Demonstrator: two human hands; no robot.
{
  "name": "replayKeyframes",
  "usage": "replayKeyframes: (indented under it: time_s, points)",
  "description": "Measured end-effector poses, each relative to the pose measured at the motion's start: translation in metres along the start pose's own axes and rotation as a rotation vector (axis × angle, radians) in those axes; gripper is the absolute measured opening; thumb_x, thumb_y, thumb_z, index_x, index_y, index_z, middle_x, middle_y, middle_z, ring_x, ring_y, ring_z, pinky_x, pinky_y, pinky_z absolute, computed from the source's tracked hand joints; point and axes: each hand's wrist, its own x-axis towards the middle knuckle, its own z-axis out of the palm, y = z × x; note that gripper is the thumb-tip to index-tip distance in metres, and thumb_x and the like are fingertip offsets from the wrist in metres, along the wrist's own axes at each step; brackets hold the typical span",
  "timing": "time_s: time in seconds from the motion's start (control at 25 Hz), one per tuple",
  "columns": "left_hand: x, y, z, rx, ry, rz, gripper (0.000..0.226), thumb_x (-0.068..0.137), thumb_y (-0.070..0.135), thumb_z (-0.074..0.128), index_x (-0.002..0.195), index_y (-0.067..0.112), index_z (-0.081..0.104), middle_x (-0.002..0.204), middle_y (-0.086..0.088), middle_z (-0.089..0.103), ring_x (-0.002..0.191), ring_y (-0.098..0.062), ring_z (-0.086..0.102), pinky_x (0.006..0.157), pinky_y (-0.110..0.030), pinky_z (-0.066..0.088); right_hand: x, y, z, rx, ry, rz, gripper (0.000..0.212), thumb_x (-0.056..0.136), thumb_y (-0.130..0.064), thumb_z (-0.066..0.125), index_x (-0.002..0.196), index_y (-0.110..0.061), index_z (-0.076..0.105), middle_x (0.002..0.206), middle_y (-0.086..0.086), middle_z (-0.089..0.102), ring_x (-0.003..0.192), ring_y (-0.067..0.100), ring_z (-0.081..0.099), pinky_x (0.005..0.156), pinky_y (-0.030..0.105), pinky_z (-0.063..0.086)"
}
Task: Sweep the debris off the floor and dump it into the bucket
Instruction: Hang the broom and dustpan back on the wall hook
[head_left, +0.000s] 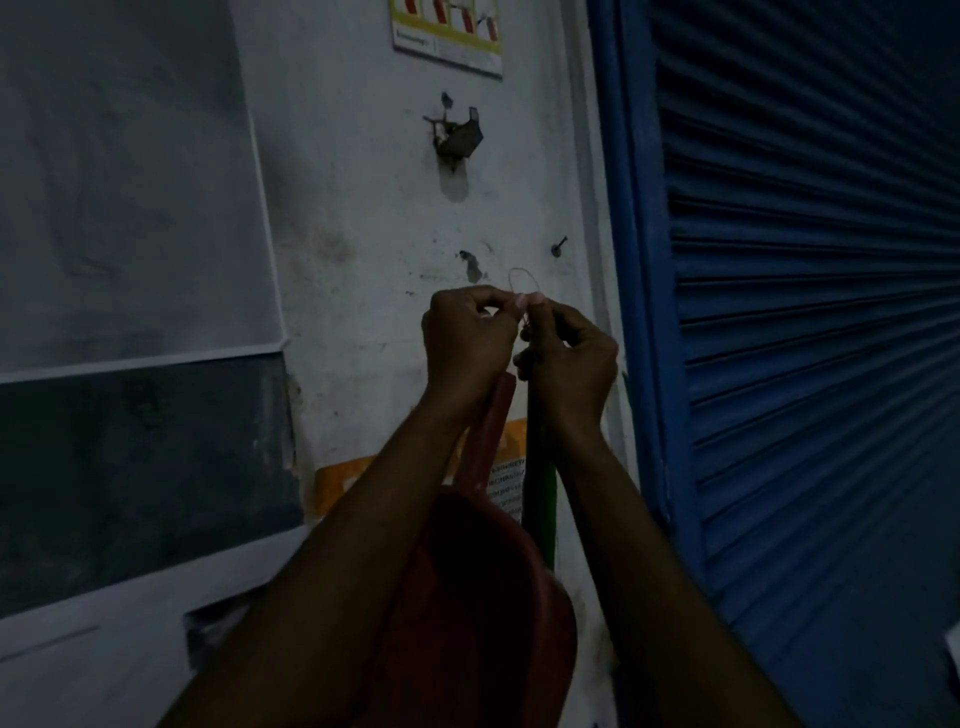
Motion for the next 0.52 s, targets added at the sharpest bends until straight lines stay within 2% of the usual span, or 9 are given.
replayKeyframes:
  time_s: [0.12,0.2,0.32,0.4,0.52]
  points:
    - [0.023,-0.009,0.025,0.054,0.005,0.072,0.012,0.09,0.022,0.071,0.086,0.014,0.079,0.066,0.014,0.066,0.059,0.008,0.063,0.049,-0.005,0.043,0.03,0.009,-0.001,0.072,0.004,0.015,0.023,0.099,-0.03,0.065,0.098,-0.011,0.078,0.077,0.007,0.074,0.058,0.018,0.07,0.054,0.032,0.058]
    - [0.034,-0.014,0.044,0.053,0.007,0.084,0.013,0.09,0.018,0.07,0.083,0.012,0.078,0.06,0.018,0.061,0.052,0.013,0.06,0.043,-0.003,0.039,0.049,0.015,-0.003,0.059,0.018,-0.018,0.023,0.101,-0.025,0.063,0.098,-0.008,0.077,0.075,0.009,0.073,0.056,0.014,0.067,0.05,0.028,0.055]
    - [0.046,-0.018,0.068,0.089,0.045,0.138,0.014,0.09,0.023,0.069,0.084,0.015,0.079,0.063,0.015,0.067,0.054,0.007,0.063,0.046,-0.006,0.044,0.074,0.026,-0.009,0.021,0.023,-0.058,0.023,0.101,-0.024,0.061,0.1,-0.008,0.078,0.079,0.006,0.074,0.059,0.007,0.068,0.05,0.024,0.053]
    - [0.058,-0.023,0.084,0.113,0.085,0.126,0.015,0.09,0.026,0.069,0.087,0.017,0.08,0.074,0.007,0.074,0.063,0.001,0.067,0.058,-0.018,0.056,0.092,0.032,-0.013,0.073,-0.002,-0.034,0.022,0.101,-0.025,0.063,0.1,-0.009,0.078,0.083,0.008,0.075,0.062,0.006,0.07,0.053,0.026,0.055]
    - [0.077,-0.035,0.106,0.157,0.111,0.105,0.018,0.088,0.029,0.068,0.088,0.017,0.081,0.08,0.003,0.076,0.071,-0.009,0.07,0.066,-0.026,0.058,0.115,0.043,-0.022,0.143,-0.033,0.009,0.013,0.097,-0.023,0.068,0.094,-0.015,0.078,0.082,0.004,0.075,0.059,0.004,0.07,0.051,0.023,0.055]
